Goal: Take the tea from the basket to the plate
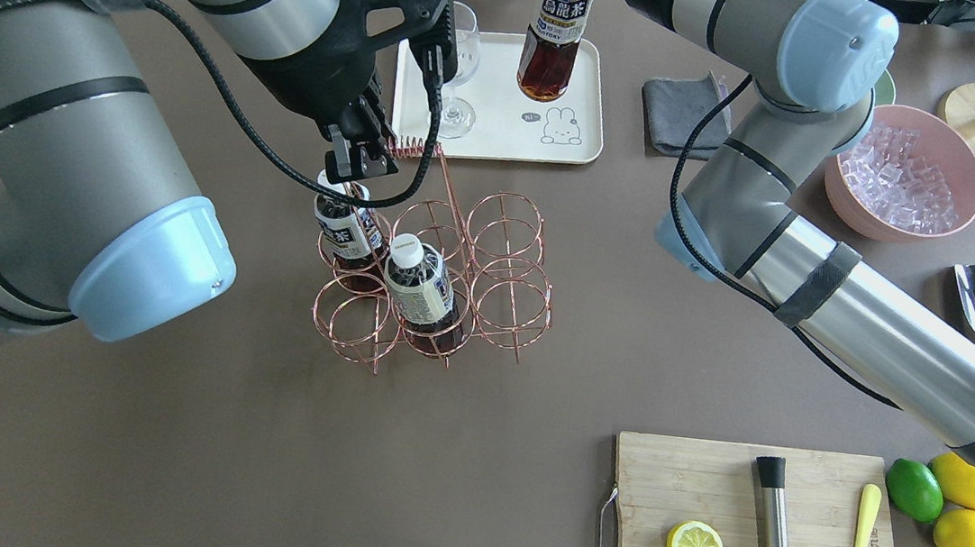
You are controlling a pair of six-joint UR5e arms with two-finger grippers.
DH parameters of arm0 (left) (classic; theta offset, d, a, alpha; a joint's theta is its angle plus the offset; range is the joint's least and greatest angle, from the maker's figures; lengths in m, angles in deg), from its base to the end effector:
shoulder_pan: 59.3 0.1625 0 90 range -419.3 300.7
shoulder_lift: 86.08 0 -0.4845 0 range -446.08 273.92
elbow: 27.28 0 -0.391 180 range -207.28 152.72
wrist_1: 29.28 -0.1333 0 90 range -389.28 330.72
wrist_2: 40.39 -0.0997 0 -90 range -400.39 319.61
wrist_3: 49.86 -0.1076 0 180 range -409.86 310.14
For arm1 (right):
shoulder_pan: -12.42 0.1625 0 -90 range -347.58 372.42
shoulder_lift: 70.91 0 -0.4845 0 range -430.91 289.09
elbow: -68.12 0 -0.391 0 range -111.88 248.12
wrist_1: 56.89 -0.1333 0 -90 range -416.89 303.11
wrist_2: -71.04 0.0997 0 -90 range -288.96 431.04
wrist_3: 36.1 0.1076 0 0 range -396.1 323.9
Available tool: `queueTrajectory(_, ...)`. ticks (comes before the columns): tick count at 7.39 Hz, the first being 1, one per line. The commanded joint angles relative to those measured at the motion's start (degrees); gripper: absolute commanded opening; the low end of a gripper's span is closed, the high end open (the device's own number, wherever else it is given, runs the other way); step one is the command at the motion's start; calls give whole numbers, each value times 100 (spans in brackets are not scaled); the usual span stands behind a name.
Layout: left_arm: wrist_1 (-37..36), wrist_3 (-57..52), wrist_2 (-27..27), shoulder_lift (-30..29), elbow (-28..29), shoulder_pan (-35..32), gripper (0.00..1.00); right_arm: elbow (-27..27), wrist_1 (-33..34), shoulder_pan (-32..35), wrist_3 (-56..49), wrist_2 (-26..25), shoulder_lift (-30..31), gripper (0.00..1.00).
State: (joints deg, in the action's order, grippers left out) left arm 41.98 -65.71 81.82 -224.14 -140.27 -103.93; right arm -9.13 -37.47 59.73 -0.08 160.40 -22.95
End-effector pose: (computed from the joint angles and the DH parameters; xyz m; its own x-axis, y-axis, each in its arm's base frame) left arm 0.3881 -0.4899 0.0933 0.1642 0.9816 -0.0974 -0.4989 0.1678 0.8502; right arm -0.4126 -0.6457 0.2144 0.5322 -0.6159 0.5809 -0.5306 0.2920 0.7957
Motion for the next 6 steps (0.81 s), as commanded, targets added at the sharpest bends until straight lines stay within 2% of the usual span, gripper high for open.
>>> queueTrajectory(1,-191,-225,241,-1,-5,-544,0,790,-632,-248,344,-901,-111,0)
queueTrajectory(3,-568,-1065,286,156,13,-1114,0,957,-658,-380,344,-1052,-207,0)
queueTrajectory(6,-797,-2224,637,866,13,-2073,0,1316,-632,-688,300,-1447,-190,0)
